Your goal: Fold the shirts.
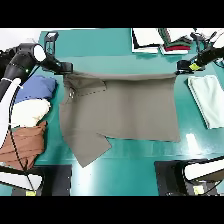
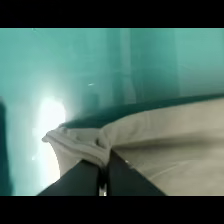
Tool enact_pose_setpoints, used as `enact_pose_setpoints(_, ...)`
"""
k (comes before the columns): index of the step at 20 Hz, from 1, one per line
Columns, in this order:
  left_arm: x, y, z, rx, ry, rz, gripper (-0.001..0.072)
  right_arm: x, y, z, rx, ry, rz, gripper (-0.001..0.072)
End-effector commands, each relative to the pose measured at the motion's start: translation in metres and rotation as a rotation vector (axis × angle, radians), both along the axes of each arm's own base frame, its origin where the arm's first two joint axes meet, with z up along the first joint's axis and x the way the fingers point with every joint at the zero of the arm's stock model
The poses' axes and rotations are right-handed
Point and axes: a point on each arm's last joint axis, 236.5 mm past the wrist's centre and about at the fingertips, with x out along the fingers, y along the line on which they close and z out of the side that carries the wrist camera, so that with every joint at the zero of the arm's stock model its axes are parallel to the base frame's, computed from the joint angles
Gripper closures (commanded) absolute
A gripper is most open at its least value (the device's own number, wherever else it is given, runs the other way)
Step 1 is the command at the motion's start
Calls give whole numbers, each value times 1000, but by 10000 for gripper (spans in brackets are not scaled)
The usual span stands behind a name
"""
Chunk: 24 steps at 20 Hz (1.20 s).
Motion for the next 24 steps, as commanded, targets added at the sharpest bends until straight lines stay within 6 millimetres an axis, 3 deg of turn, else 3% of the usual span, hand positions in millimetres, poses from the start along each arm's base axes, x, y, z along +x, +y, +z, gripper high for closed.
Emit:
enact_pose_setpoints(1,-22,12,-20,-19,134,-26,680,-6,-2,-4,-18,30,25,698)
enact_pose_setpoints(6,-62,15,-59,9,303,-73,679,-51,3,-45,-1,116,4,697)
enact_pose_setpoints(11,-88,5,-94,-37,393,-70,665,-79,9,-77,12,166,-9,694)
enact_pose_setpoints(12,-89,5,-96,-37,400,-69,389,-82,10,-80,18,175,-11,643)
enact_pose_setpoints(13,-90,5,-95,-38,403,-69,158,-84,10,-81,23,182,-14,442)
enact_pose_setpoints(14,-92,6,-92,-35,403,-70,171,-84,10,-79,22,181,-14,327)
enact_pose_setpoints(18,-114,18,-46,7,356,-77,169,-96,13,-47,15,138,-4,327)
enact_pose_setpoints(21,-176,29,-41,10,385,-41,169,-119,18,-23,5,81,-5,327)
enact_pose_setpoints(24,-257,33,-70,-31,470,27,169,-135,20,-11,-3,33,-8,327)
